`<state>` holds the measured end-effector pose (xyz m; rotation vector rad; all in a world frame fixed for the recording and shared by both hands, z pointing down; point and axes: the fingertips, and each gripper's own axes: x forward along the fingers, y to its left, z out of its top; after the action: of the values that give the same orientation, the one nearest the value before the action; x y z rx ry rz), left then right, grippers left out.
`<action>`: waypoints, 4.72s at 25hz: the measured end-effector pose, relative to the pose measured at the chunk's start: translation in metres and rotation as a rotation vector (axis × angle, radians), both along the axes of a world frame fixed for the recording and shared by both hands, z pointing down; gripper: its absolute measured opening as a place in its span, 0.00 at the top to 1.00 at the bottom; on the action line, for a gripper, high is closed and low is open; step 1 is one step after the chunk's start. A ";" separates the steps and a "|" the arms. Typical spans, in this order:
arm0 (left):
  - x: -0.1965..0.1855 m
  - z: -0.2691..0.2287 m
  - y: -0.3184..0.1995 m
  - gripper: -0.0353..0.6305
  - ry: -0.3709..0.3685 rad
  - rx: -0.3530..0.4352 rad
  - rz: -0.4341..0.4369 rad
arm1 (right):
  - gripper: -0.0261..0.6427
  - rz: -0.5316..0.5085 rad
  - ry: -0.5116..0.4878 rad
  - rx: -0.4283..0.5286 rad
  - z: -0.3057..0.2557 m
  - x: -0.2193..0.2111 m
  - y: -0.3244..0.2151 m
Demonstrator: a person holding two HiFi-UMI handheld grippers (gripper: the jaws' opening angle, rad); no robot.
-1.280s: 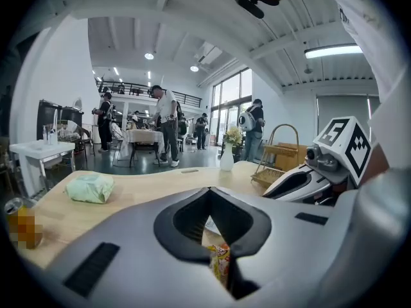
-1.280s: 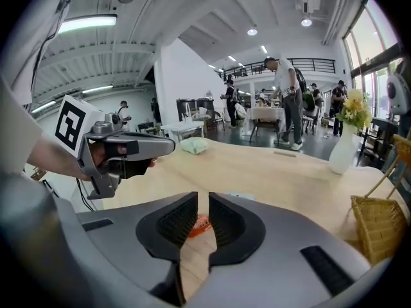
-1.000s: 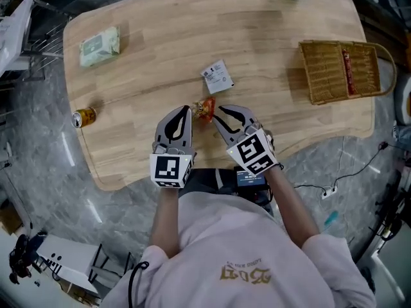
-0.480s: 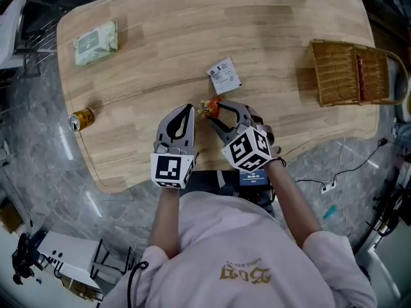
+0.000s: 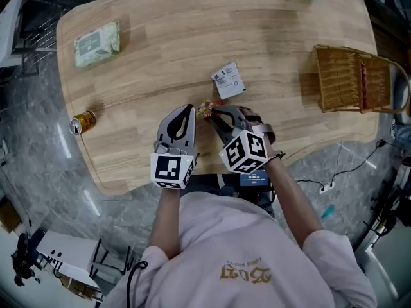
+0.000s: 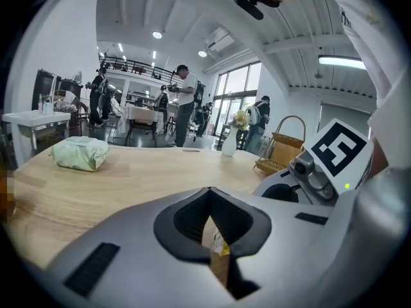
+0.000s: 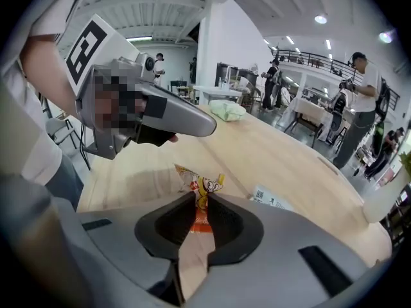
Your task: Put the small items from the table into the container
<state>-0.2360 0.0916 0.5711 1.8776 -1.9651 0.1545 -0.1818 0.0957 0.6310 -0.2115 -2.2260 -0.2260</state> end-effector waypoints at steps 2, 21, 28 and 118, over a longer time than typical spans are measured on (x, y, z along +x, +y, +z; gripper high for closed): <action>-0.002 -0.001 -0.001 0.94 0.002 0.003 -0.001 | 0.87 0.028 -0.015 -0.019 -0.004 0.000 -0.003; 0.001 -0.076 -0.023 0.94 -0.051 0.139 0.052 | 0.89 0.273 -0.198 -0.035 -0.088 0.012 -0.026; 0.005 -0.114 -0.025 0.94 -0.107 0.190 0.088 | 0.89 0.413 -0.325 -0.004 -0.143 0.026 -0.048; 0.258 -0.212 -0.275 0.94 -0.115 0.331 0.446 | 0.89 1.104 -0.545 0.190 -0.235 0.329 -0.306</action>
<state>0.0216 -0.1833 0.3594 2.5596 -1.6887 0.0675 0.1475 -0.2107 0.3961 1.2853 -2.4662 0.1381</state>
